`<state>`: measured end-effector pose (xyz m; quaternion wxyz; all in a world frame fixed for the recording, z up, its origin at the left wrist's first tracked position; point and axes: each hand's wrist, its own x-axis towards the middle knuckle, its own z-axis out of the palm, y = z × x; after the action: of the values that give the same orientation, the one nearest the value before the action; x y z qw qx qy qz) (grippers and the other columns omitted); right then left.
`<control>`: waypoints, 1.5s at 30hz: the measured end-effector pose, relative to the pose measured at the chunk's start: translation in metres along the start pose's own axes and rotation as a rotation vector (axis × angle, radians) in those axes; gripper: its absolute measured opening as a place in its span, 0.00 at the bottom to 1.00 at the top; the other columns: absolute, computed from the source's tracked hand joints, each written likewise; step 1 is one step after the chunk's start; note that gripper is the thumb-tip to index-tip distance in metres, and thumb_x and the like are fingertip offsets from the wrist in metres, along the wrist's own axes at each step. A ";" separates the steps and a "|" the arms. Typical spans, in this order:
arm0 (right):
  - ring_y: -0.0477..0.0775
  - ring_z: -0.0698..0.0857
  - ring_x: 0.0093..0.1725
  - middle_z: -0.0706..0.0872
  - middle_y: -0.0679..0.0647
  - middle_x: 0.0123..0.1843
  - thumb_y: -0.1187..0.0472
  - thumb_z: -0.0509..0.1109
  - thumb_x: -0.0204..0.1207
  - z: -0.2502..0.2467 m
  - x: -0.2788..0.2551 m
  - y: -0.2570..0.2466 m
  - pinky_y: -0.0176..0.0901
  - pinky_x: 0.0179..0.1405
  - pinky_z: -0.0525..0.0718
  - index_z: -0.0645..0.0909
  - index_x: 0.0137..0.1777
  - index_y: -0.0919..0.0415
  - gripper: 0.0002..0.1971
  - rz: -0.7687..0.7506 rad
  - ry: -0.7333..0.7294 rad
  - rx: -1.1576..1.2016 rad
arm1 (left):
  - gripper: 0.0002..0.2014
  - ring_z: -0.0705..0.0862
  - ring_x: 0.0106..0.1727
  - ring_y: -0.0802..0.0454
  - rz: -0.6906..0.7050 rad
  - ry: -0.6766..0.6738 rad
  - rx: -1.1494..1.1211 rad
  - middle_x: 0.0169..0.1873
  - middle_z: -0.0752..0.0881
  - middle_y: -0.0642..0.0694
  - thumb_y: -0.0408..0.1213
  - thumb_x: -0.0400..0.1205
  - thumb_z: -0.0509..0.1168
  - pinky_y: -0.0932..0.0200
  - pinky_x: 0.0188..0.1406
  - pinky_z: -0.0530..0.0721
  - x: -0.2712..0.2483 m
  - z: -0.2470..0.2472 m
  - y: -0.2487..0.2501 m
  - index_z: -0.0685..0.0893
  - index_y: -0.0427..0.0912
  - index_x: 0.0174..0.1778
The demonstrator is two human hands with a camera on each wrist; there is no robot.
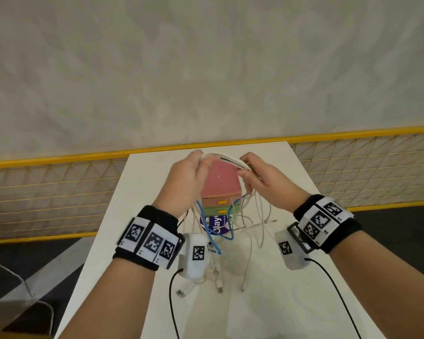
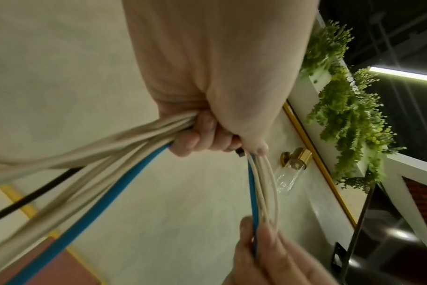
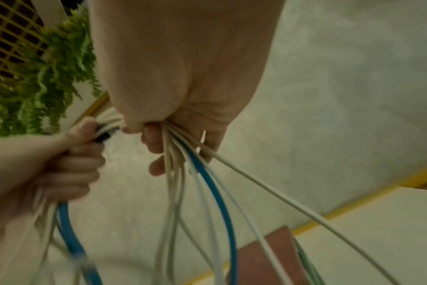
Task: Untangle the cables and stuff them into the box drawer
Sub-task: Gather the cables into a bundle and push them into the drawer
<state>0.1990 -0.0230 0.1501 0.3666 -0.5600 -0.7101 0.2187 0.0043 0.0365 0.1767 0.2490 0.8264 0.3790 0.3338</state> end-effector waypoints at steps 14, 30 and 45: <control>0.54 0.84 0.51 0.81 0.45 0.51 0.63 0.56 0.82 0.041 -0.048 0.109 0.50 0.65 0.70 0.72 0.48 0.47 0.09 0.416 -0.192 -0.398 | 0.18 0.68 0.28 0.50 -0.056 0.299 -0.229 0.24 0.67 0.54 0.54 0.86 0.56 0.50 0.30 0.71 0.003 -0.013 0.010 0.73 0.46 0.35; 0.54 0.67 0.76 0.61 0.55 0.77 0.55 0.81 0.65 0.011 -0.064 0.122 0.51 0.75 0.68 0.46 0.82 0.46 0.53 0.466 -0.064 -0.148 | 0.17 0.66 0.26 0.52 -0.091 0.232 -0.258 0.24 0.67 0.54 0.58 0.85 0.56 0.46 0.31 0.71 0.000 -0.021 0.001 0.69 0.56 0.31; 0.40 0.75 0.19 0.83 0.52 0.33 0.58 0.59 0.84 0.074 -0.017 0.067 0.32 0.21 0.73 0.76 0.49 0.49 0.06 0.318 -0.052 -0.017 | 0.16 0.62 0.23 0.56 -0.110 0.306 -0.506 0.22 0.65 0.57 0.54 0.84 0.58 0.57 0.23 0.64 -0.014 -0.031 0.000 0.76 0.47 0.39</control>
<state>0.1861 -0.0132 0.0500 0.3041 -0.6624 -0.6236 0.2826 -0.0256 0.0303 0.1924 0.4049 0.6565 0.3608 0.5243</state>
